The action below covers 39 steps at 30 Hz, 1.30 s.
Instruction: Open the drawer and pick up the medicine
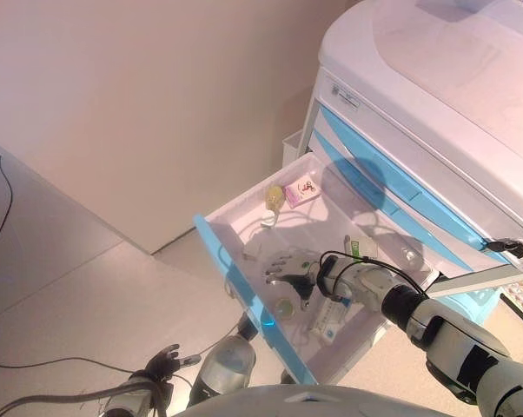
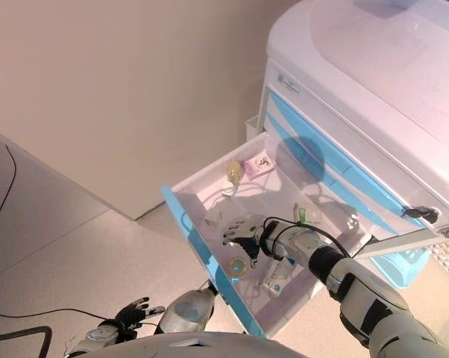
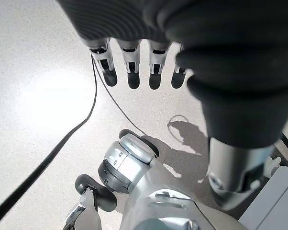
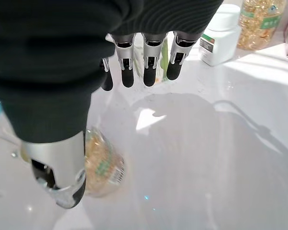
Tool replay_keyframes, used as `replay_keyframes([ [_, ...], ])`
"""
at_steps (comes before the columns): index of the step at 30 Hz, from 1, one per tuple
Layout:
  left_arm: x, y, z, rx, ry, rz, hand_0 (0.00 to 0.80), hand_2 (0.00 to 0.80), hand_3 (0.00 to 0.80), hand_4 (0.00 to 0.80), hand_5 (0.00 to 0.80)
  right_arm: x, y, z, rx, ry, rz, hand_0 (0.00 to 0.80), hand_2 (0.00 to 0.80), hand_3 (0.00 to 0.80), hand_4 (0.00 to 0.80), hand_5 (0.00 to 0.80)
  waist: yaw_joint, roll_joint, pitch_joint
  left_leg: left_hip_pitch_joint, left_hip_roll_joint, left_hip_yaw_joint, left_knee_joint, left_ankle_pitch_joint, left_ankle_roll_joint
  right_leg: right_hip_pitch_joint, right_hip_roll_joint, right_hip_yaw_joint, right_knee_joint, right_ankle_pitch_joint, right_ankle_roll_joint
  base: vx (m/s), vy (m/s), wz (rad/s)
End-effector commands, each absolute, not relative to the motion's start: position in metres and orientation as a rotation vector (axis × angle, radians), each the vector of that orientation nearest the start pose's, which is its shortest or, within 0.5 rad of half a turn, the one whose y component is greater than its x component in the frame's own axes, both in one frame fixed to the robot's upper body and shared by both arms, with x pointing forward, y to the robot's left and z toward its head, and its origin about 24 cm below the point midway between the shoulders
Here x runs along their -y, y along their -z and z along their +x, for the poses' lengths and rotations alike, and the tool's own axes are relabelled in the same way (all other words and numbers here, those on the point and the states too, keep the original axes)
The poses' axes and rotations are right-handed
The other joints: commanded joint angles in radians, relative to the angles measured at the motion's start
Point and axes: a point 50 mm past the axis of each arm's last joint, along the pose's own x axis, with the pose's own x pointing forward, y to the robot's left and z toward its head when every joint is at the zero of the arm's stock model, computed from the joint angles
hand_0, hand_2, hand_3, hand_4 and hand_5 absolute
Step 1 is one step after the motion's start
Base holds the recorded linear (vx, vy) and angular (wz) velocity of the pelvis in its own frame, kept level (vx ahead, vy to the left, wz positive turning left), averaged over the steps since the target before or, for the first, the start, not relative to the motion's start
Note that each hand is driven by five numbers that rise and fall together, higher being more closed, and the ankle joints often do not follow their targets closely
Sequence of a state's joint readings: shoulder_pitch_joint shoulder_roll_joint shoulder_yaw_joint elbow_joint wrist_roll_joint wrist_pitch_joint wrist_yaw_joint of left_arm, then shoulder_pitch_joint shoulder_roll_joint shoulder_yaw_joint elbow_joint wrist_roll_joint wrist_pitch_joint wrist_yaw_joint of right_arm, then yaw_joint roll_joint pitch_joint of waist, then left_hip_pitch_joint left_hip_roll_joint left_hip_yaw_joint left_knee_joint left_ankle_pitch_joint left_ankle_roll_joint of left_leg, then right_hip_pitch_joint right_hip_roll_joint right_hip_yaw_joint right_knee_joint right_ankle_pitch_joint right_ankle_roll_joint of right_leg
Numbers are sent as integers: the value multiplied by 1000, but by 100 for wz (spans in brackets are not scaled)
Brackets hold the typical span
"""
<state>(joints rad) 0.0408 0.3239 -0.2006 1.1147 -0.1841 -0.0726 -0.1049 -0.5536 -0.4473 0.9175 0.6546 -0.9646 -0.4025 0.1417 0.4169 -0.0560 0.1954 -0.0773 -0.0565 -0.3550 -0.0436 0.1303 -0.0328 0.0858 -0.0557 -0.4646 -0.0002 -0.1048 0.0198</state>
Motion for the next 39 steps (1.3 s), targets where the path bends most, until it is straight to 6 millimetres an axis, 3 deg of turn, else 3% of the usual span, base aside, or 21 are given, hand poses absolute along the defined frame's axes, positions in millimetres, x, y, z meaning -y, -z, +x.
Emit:
replay_keyframes([
  [1,-253,151,90,-1125,22,230,0,0,0,0,0,80,25,269,278,-1219,-1675,0,0,0,0,0,11,-11,-7,32,-33,-7,-23,-61,12,-21,-37,57,55,21,15,0,0,0],
  [11,-254,150,91,-1117,20,231,0,0,0,0,0,87,34,262,257,-1270,-1685,0,0,0,0,0,9,-10,-6,33,-33,-5,-23,-62,14,-21,-36,59,55,19,15,0,0,0],
  [39,-255,151,86,-1128,36,251,0,0,0,0,0,80,49,239,238,-1420,-1559,0,0,0,0,0,25,-7,-8,38,-37,-20,-22,-62,15,-15,-40,44,65,9,12,0,0,0],
])
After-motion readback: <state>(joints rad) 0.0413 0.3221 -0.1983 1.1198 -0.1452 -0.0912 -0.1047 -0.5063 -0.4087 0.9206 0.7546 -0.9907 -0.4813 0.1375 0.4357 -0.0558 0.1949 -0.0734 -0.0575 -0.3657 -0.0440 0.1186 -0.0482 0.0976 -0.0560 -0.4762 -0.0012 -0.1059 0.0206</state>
